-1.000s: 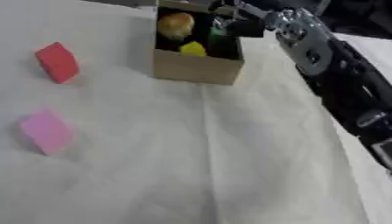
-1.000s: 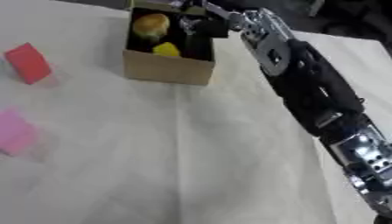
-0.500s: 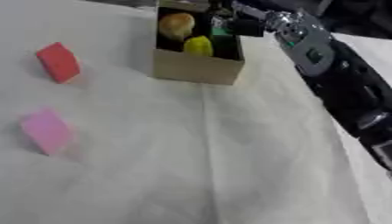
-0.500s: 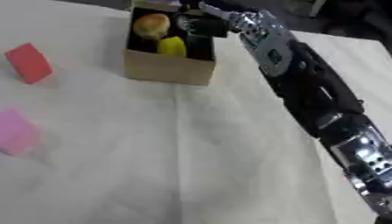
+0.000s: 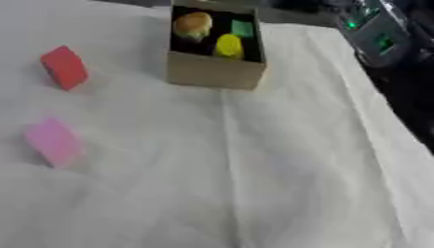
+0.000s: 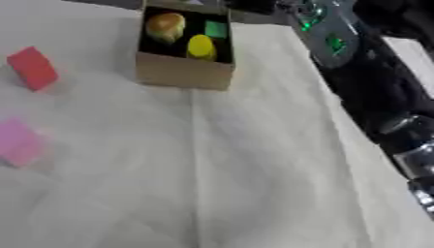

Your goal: Pick up objects on the table and place them in the box.

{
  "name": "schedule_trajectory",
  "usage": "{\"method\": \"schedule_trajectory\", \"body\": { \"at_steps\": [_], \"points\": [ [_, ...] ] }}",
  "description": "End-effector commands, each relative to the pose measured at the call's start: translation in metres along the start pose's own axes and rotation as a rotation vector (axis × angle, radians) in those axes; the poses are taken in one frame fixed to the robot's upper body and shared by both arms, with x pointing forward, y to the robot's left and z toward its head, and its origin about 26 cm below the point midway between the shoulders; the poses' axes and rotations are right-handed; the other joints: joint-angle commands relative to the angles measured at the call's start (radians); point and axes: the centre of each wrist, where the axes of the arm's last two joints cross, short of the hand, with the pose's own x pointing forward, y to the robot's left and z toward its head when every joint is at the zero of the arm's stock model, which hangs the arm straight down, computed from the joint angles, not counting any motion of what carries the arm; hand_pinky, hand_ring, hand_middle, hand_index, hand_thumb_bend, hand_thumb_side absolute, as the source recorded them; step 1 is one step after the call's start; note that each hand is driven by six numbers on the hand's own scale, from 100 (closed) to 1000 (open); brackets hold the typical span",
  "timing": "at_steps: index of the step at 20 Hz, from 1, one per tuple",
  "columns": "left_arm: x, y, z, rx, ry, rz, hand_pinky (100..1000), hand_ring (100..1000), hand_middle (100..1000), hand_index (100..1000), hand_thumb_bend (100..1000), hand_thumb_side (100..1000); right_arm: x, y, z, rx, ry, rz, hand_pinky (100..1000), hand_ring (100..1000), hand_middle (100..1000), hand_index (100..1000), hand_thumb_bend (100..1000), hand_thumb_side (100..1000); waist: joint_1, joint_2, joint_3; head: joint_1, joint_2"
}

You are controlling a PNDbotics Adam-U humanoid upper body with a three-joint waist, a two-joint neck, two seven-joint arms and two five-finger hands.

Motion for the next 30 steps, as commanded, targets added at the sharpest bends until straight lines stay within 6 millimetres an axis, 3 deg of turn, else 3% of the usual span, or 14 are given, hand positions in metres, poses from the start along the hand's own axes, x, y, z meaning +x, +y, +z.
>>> {"method": "schedule_trajectory", "body": {
  "at_steps": [1, 2, 3, 7, 11, 16, 19, 23, 28, 29, 30],
  "points": [
    [0.009, 0.017, -0.007, 0.015, -0.052, -0.087, 927, 715, 622, 795, 100, 575, 0.004, -0.040, 0.026, -0.101, -0.023, 0.069, 879, 910, 936, 1000, 100, 895, 0.019, -0.021, -0.023, 0.055, 0.000],
    [0.010, 0.021, -0.010, 0.018, -0.066, -0.115, 923, 717, 626, 798, 103, 561, 0.004, -0.045, 0.034, -0.123, -0.016, 0.073, 823, 833, 825, 939, 100, 829, 0.026, -0.019, -0.036, 0.070, -0.002],
    [0.012, 0.025, -0.013, 0.020, -0.084, -0.145, 919, 720, 631, 801, 113, 549, 0.004, -0.051, 0.041, -0.145, -0.007, 0.078, 792, 791, 770, 888, 100, 790, 0.033, -0.018, -0.049, 0.082, -0.002],
    [0.022, 0.038, -0.026, -0.005, -0.162, -0.272, 901, 742, 670, 820, 172, 502, 0.010, -0.054, 0.062, -0.250, -0.056, 0.039, 757, 723, 688, 817, 100, 686, 0.059, -0.013, -0.097, 0.119, -0.002],
    [0.032, 0.049, -0.036, -0.082, -0.214, -0.407, 893, 797, 744, 861, 298, 504, 0.016, -0.047, 0.079, -0.367, -0.116, -0.038, 750, 703, 669, 798, 100, 657, 0.080, -0.010, -0.142, 0.153, -0.007],
    [0.032, 0.048, -0.049, -0.262, -0.224, -0.572, 914, 881, 841, 927, 411, 507, 0.027, -0.030, 0.099, -0.469, -0.132, -0.152, 752, 700, 665, 791, 100, 652, 0.103, -0.015, -0.179, 0.174, -0.003],
    [0.026, 0.048, -0.062, -0.392, -0.255, -0.681, 921, 885, 819, 882, 559, 401, 0.037, -0.020, 0.111, -0.501, -0.129, -0.213, 753, 700, 666, 790, 100, 653, 0.111, -0.023, -0.189, 0.172, 0.010],
    [0.021, 0.055, -0.081, -0.545, -0.292, -0.831, 944, 908, 828, 877, 714, 358, 0.032, -0.003, 0.125, -0.527, -0.115, -0.282, 751, 696, 664, 793, 100, 654, 0.119, -0.031, -0.182, 0.165, 0.032],
    [0.015, 0.071, -0.089, -0.747, -0.303, -1.016, 948, 915, 843, 890, 742, 269, 0.020, 0.018, 0.145, -0.573, -0.089, -0.369, 749, 689, 657, 790, 100, 661, 0.118, -0.034, -0.175, 0.163, 0.042],
    [0.015, 0.075, -0.089, -0.785, -0.307, -1.051, 948, 913, 843, 889, 763, 215, 0.017, 0.023, 0.150, -0.584, -0.081, -0.383, 749, 689, 657, 790, 100, 648, 0.117, -0.035, -0.174, 0.162, 0.043],
    [0.015, 0.078, -0.089, -0.818, -0.311, -1.076, 948, 912, 842, 888, 724, 225, 0.015, 0.028, 0.155, -0.594, -0.072, -0.393, 749, 688, 656, 790, 100, 664, 0.117, -0.036, -0.172, 0.161, 0.044]
  ]
}}
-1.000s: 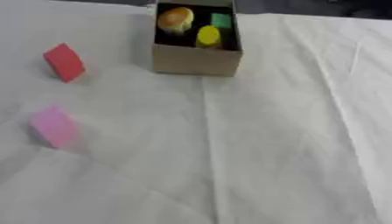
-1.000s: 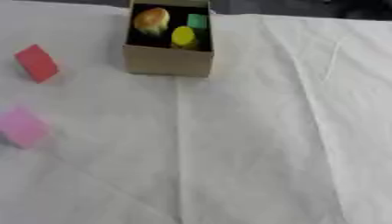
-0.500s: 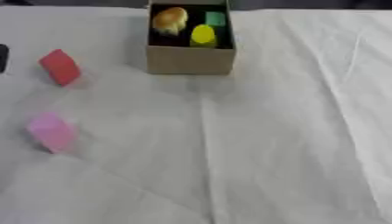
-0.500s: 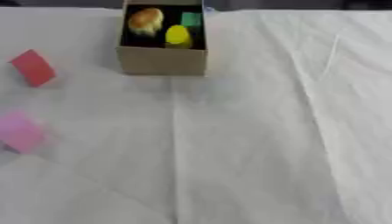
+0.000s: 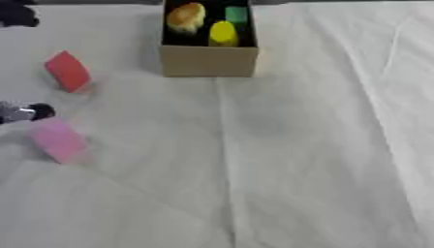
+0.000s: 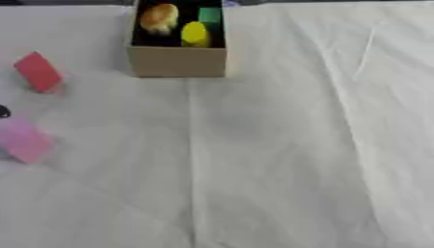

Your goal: Pick up objects on the table and place them in the box.

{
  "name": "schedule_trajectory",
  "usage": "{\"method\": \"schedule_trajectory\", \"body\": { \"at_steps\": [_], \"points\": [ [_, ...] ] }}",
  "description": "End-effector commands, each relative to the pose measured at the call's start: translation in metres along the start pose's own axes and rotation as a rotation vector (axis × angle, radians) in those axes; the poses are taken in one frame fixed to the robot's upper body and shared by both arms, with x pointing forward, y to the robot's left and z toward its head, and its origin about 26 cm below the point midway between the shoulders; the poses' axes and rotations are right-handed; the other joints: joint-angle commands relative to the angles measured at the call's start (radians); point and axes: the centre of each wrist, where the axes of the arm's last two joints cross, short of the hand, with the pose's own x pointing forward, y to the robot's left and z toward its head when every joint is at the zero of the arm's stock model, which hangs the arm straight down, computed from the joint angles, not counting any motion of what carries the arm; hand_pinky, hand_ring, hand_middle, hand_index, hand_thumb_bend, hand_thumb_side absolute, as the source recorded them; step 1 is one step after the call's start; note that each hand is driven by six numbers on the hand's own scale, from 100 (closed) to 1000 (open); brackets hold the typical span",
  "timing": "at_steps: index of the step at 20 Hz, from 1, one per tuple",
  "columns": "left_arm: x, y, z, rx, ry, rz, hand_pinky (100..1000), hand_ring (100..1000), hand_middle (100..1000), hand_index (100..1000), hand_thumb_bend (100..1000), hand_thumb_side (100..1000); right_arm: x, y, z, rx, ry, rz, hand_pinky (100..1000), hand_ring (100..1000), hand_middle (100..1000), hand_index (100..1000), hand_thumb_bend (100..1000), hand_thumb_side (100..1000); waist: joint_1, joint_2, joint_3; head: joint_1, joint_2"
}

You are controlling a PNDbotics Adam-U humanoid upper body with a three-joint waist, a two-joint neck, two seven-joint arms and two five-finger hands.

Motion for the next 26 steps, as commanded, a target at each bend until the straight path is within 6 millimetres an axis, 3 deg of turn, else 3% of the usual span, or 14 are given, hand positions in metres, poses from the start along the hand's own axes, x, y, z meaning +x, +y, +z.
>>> {"method": "schedule_trajectory", "body": {
  "at_steps": [1, 8, 17, 26],
  "points": [
    [-0.012, 0.015, 0.007, -0.105, -0.024, -0.122, 948, 911, 842, 888, 715, 203, 0.003, -0.006, 0.006, -0.052, -0.033, -0.013, 749, 688, 656, 789, 100, 665, 0.001, -0.025, 0.004, -0.004, 0.005],
    [-0.022, 0.005, -0.005, -0.245, -0.092, -0.204, 946, 907, 843, 892, 655, 100, -0.005, 0.009, 0.021, -0.133, -0.055, -0.041, 749, 683, 652, 785, 100, 670, -0.001, -0.028, 0.009, 0.002, -0.007],
    [-0.037, -0.002, -0.010, -0.425, -0.149, -0.284, 936, 895, 842, 885, 567, 100, -0.007, 0.027, 0.027, -0.209, -0.028, -0.018, 747, 676, 643, 780, 100, 680, -0.001, -0.027, 0.016, -0.003, -0.017],
    [-0.035, -0.003, -0.016, -0.512, -0.187, -0.216, 936, 889, 834, 886, 575, 100, -0.008, 0.032, 0.028, -0.227, -0.017, -0.021, 746, 672, 639, 777, 100, 683, -0.001, -0.021, 0.012, -0.007, -0.025]
  ]
}}
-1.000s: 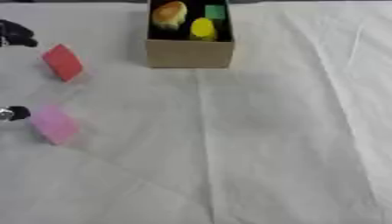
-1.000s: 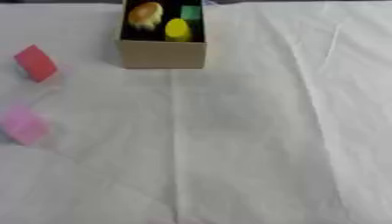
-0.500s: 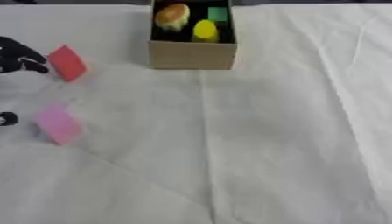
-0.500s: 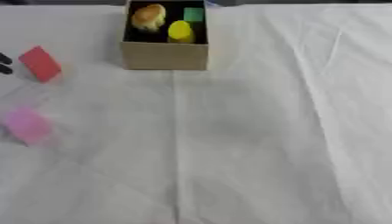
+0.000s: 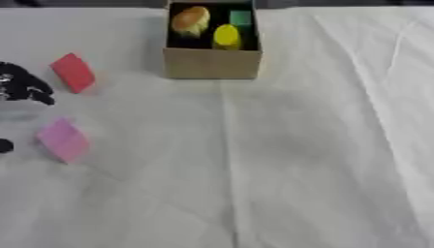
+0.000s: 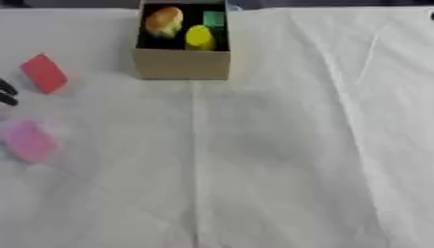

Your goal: Pick up objects on the table and place them in the box.

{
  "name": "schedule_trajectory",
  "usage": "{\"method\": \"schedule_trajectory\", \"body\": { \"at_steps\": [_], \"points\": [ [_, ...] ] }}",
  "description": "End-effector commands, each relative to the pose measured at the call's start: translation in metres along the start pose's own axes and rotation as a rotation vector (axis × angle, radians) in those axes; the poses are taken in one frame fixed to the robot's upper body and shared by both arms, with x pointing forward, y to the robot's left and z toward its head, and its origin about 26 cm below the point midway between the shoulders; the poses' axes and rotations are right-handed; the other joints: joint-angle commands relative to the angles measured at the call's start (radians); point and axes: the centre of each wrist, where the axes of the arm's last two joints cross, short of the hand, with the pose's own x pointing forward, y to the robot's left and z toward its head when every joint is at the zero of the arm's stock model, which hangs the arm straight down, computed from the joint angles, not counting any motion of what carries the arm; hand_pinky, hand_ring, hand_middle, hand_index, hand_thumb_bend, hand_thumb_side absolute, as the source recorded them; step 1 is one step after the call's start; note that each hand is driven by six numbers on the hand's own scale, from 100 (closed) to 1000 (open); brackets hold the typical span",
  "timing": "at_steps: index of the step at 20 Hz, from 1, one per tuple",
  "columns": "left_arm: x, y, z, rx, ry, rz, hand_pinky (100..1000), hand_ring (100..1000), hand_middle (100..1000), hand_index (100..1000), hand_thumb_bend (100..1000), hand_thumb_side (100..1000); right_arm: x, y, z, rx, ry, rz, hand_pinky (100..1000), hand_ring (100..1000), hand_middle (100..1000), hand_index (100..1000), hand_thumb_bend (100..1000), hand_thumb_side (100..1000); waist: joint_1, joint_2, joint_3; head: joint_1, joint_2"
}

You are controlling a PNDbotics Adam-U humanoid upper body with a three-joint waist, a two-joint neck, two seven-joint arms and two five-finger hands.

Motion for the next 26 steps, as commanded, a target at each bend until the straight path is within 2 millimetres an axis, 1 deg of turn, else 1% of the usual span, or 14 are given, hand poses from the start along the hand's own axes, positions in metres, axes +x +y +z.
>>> {"method": "schedule_trajectory", "body": {
  "at_steps": [1, 2, 5, 7, 12, 17, 21, 26],
  "points": [
    [-0.004, 0.013, 0.006, -0.012, 0.005, -0.001, 938, 885, 820, 895, 610, 100, 0.007, -0.002, -0.006, -0.001, -0.032, 0.006, 745, 669, 636, 775, 100, 688, 0.000, -0.013, -0.002, -0.005, -0.013],
    [-0.003, 0.012, 0.004, -0.019, -0.005, 0.014, 941, 883, 817, 898, 613, 104, 0.006, -0.001, -0.006, -0.003, -0.027, 0.002, 744, 668, 635, 774, 100, 689, 0.001, -0.012, -0.003, -0.005, -0.013],
    [-0.004, 0.015, 0.000, -0.024, -0.022, 0.055, 946, 882, 817, 900, 640, 214, 0.006, 0.000, -0.005, -0.006, -0.016, -0.003, 744, 666, 632, 772, 100, 693, 0.002, -0.009, -0.004, -0.005, -0.010],
    [-0.005, 0.022, -0.001, -0.019, -0.031, 0.075, 946, 881, 817, 898, 652, 248, 0.006, 0.000, -0.005, -0.007, -0.009, -0.004, 744, 664, 631, 771, 100, 695, 0.004, -0.007, -0.004, -0.005, -0.008],
    [-0.008, 0.035, -0.002, -0.021, -0.043, 0.132, 948, 884, 826, 899, 622, 257, 0.006, 0.001, -0.004, -0.008, 0.001, -0.010, 742, 661, 627, 769, 100, 699, 0.009, -0.003, -0.006, -0.007, -0.007],
    [-0.009, 0.042, -0.004, -0.045, -0.070, 0.188, 950, 888, 835, 894, 606, 254, 0.006, 0.001, -0.004, -0.015, 0.006, -0.015, 741, 659, 626, 768, 100, 701, 0.013, 0.000, -0.010, -0.008, -0.006],
    [-0.010, 0.043, -0.005, -0.077, -0.070, 0.212, 946, 890, 841, 889, 604, 240, 0.006, 0.001, -0.004, -0.022, 0.008, -0.023, 740, 657, 625, 767, 100, 704, 0.015, 0.004, -0.014, -0.010, -0.008],
    [-0.011, 0.037, -0.006, -0.136, -0.065, 0.218, 941, 892, 848, 880, 603, 218, 0.005, 0.001, -0.004, -0.034, 0.011, -0.031, 734, 656, 623, 765, 100, 705, 0.016, 0.007, -0.019, -0.013, -0.009]
  ]
}}
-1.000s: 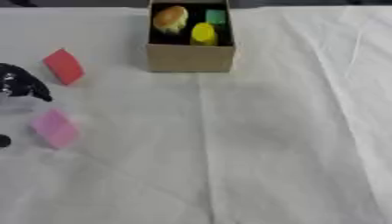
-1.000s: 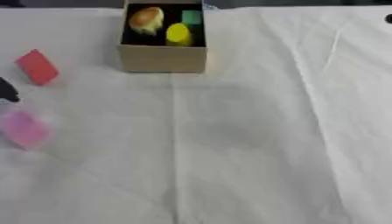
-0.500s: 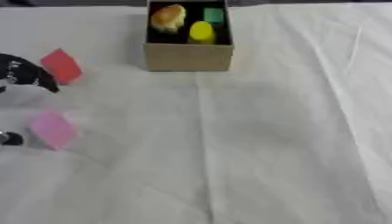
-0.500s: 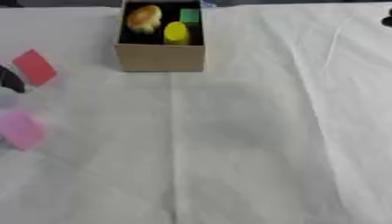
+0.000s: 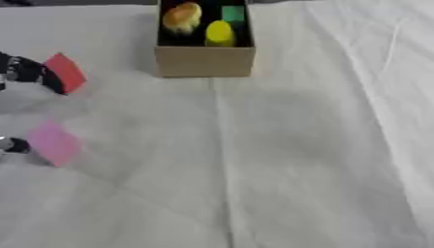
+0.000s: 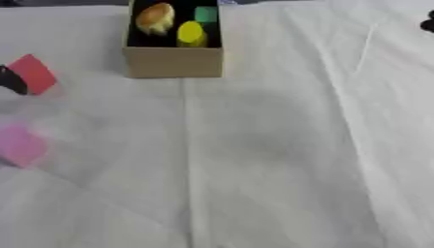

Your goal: Pick up objects on the table and place them in the box.

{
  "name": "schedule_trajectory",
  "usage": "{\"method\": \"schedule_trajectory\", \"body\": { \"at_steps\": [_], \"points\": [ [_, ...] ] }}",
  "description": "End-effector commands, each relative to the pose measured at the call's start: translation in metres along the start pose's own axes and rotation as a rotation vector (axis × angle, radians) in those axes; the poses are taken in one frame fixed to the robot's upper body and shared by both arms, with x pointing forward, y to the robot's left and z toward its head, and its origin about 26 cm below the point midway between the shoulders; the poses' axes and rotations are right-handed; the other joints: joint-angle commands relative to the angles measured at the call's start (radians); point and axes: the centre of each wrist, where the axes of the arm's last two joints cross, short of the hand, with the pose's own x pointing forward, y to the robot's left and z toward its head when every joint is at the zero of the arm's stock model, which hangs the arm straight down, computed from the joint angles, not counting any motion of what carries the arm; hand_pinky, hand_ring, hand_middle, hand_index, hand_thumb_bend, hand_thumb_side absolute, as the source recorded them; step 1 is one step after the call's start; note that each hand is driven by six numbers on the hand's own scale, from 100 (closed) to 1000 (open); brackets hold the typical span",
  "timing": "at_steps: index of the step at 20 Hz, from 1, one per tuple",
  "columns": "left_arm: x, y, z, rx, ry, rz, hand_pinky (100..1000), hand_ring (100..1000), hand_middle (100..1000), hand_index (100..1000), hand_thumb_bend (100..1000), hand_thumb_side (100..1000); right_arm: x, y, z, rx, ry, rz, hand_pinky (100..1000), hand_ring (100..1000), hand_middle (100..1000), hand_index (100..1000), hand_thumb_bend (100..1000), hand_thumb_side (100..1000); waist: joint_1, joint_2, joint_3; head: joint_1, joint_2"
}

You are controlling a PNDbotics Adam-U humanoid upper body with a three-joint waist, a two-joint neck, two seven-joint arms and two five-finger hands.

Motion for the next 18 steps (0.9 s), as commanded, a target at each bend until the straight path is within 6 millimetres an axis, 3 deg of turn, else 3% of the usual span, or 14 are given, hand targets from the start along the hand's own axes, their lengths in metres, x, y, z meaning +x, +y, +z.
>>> {"method": "schedule_trajectory", "body": {
  "at_steps": [1, 18],
  "points": [
    [-0.0041, 0.0070, 0.0105, -0.089, -0.021, -0.065, 941, 891, 847, 879, 603, 217, 0.0068, -0.0036, -0.0065, -0.010, -0.028, -0.002, 734, 656, 623, 765, 100, 706, 0.002, -0.016, 0.000, -0.005, -0.004],
    [-0.0050, -0.0013, 0.0015, -0.179, -0.029, -0.033, 925, 876, 824, 872, 610, 243, 0.0049, -0.0019, -0.0022, -0.030, -0.002, -0.025, 735, 654, 622, 761, 100, 708, 0.001, -0.013, -0.003, -0.003, -0.012]
  ]
}}
